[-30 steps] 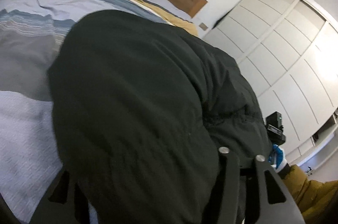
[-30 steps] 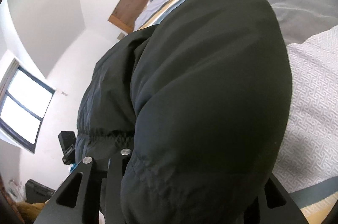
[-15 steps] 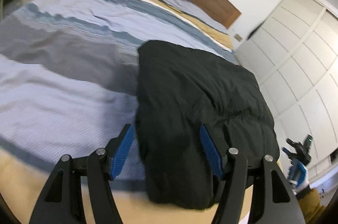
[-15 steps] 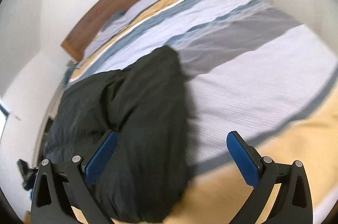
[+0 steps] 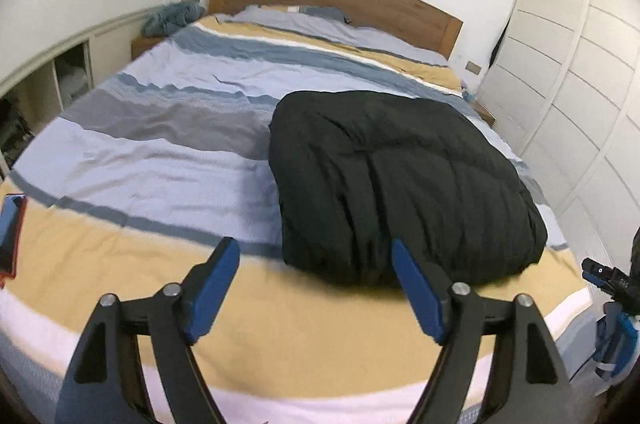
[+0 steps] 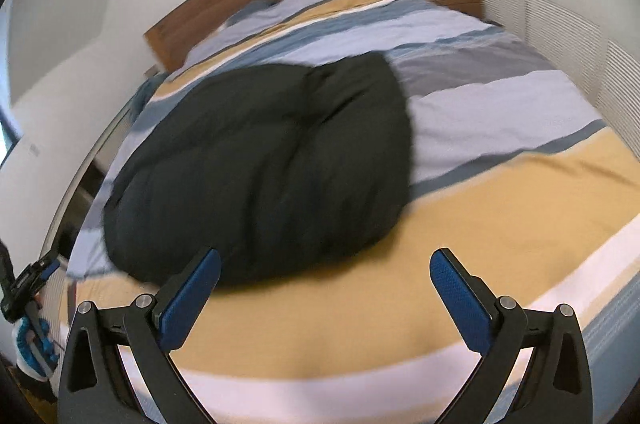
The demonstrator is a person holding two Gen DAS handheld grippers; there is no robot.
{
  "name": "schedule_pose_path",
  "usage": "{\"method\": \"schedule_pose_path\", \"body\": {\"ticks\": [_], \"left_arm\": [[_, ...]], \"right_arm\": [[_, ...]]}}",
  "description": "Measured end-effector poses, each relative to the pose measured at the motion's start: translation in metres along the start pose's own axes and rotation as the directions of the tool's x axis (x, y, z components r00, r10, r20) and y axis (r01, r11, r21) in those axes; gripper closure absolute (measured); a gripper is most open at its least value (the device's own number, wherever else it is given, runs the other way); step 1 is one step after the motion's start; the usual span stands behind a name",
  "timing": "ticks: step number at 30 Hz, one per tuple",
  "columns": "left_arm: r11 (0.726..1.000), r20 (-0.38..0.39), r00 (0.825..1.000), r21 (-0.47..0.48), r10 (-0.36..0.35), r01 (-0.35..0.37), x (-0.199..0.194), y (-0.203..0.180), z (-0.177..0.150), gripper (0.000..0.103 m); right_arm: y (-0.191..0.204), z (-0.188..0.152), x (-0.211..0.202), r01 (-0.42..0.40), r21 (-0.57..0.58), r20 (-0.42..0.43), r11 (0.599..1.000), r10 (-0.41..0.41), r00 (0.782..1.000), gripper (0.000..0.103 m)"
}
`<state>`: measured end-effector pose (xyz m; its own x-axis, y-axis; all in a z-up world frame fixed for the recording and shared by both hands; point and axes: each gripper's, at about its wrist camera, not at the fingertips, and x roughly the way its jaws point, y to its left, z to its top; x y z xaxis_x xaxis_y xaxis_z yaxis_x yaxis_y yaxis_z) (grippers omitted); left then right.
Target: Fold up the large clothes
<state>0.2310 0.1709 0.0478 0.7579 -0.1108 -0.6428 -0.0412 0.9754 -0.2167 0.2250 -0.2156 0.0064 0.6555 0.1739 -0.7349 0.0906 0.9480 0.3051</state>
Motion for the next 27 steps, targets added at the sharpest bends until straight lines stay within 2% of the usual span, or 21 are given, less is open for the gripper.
{"method": "schedule_pose_path", "body": {"ticks": [7,12,16,27], "left_arm": [[0.989,0.108,0.986,0.061,0.128,-0.135,-0.052,-0.061,-0.06,0.025],[0.982,0.158,0.975,0.084,0.157,-0.172,-0.084,-0.092,-0.08,0.025],[0.968,0.21,0.955,0.094,0.208,-0.232,-0.105,-0.109,-0.092,0.025],[0.965,0.275,0.941,0.115,0.197,-0.236,-0.13,-0.127,-0.105,0.025]], "right_arm": [[0.06,-0.057,-0.023,0.046,-0.14,0.04,0.989,-0.041,0.998,0.0],[0.085,-0.083,-0.053,0.089,-0.187,0.128,0.978,-0.065,0.99,0.0],[0.095,-0.094,-0.074,0.116,-0.193,0.189,0.974,-0.079,0.979,0.0],[0.085,-0.109,-0.108,0.184,-0.182,0.293,0.966,-0.125,0.948,0.0]]}}
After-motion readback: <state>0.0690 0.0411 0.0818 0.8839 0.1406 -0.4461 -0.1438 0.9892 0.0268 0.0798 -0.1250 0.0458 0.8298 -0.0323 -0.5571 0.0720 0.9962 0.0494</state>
